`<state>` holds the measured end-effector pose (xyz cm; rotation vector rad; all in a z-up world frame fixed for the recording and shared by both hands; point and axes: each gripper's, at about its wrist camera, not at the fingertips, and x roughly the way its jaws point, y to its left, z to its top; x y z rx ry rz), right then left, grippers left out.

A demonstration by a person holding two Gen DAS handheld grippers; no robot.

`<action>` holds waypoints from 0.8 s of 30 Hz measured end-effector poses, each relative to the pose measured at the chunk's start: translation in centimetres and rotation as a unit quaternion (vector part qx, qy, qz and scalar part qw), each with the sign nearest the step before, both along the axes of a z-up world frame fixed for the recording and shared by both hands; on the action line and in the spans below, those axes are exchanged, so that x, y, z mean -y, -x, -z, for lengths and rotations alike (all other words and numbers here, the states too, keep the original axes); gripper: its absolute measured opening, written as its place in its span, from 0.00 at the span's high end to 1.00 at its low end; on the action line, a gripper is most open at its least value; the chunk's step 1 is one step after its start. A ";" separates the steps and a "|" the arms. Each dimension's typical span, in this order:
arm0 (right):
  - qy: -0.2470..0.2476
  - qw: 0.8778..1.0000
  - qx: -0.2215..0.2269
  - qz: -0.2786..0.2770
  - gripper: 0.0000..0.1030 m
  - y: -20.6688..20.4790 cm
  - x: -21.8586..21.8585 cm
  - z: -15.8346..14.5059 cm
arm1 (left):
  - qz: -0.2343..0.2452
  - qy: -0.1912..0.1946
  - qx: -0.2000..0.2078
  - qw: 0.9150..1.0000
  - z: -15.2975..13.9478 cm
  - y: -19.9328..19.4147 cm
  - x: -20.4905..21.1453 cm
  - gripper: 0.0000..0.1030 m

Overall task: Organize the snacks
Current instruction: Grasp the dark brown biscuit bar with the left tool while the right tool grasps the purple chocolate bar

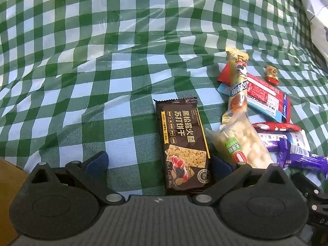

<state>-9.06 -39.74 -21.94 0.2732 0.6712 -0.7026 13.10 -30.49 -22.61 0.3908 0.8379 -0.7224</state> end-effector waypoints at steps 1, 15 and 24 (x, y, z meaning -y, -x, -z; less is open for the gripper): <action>-0.001 1.000 0.001 0.000 0.00 0.0 -0.1 0.0 | 0.000 -0.003 -0.003 1.000 0.0 0.0 0.0 0.00; -0.041 0.998 -0.053 -0.010 0.00 -1.9 1.3 -1.3 | 0.007 -0.007 -0.003 1.000 -0.2 0.1 0.0 0.00; -0.004 0.999 -0.025 -0.027 0.00 -1.3 1.6 -0.1 | 0.008 -0.009 -0.004 1.000 -0.2 0.1 0.0 0.00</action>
